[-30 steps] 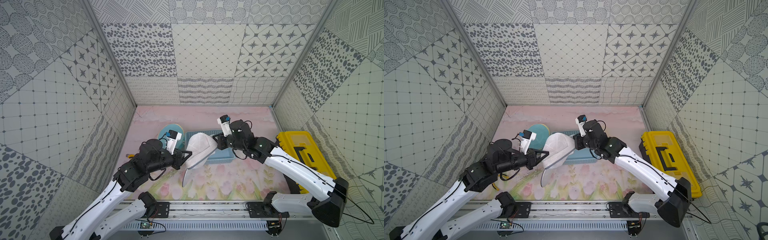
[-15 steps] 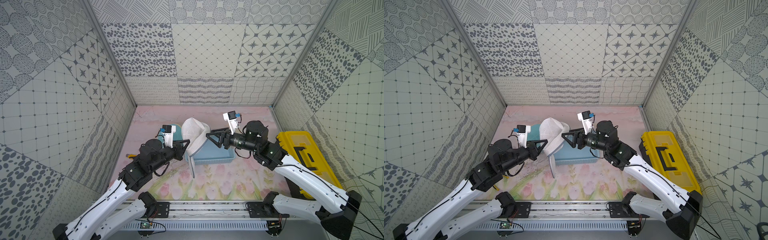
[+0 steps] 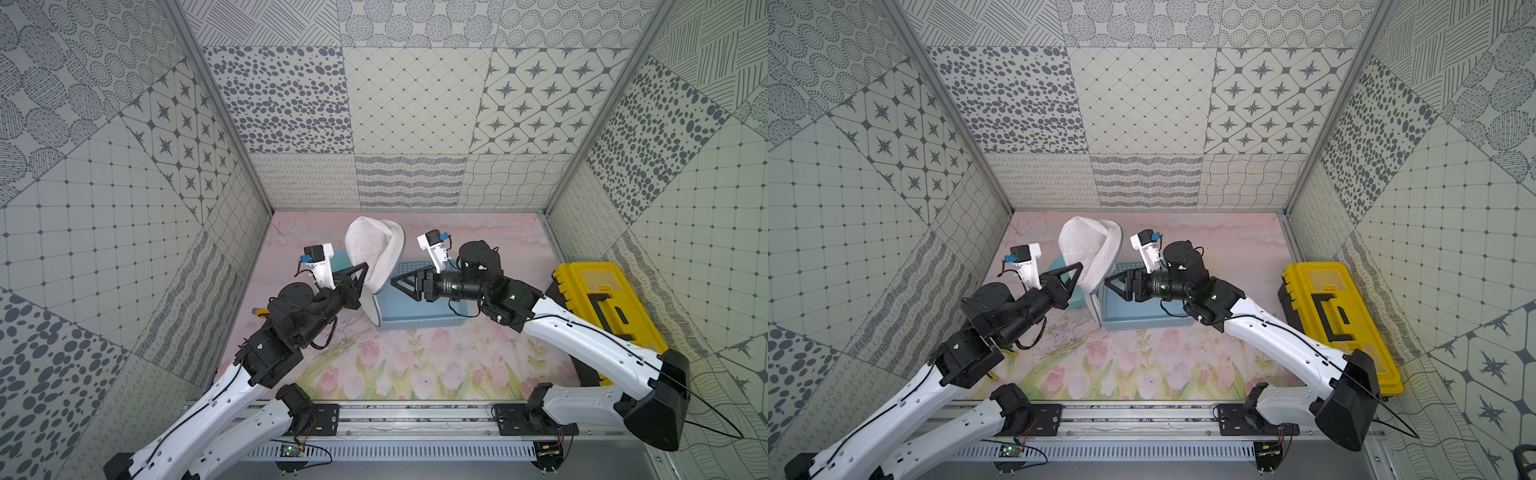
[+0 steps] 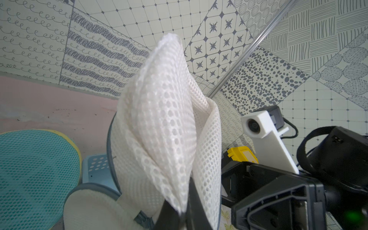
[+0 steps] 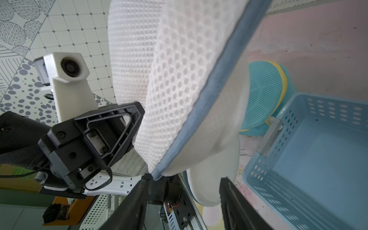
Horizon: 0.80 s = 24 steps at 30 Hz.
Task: Turn the laundry bag inside out
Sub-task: Turn over the laundry bag.
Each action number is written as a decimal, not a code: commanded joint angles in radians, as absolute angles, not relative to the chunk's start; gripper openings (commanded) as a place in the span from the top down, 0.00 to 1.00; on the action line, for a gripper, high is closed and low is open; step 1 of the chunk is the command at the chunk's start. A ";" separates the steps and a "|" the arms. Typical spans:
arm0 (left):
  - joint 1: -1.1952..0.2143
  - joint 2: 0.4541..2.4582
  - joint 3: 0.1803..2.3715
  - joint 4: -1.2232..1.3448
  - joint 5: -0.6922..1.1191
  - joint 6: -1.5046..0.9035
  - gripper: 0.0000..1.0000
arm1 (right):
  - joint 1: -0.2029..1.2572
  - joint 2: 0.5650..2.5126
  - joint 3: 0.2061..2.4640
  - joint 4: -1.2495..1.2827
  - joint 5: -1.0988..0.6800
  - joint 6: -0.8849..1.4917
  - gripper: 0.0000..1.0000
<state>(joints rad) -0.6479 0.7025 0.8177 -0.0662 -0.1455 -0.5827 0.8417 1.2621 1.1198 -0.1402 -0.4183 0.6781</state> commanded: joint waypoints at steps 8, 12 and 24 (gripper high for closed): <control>-0.652 0.707 0.816 0.048 -0.157 -0.598 1.00 | 0.846 1.322 1.196 -0.002 -0.483 0.680 0.45; -0.652 0.718 0.820 0.049 -0.137 -0.602 1.00 | 0.848 1.357 1.212 0.036 -0.503 0.694 0.58; -0.643 0.692 0.872 -0.024 -0.067 -0.653 1.00 | 0.809 1.301 1.081 -0.118 -0.445 0.616 1.00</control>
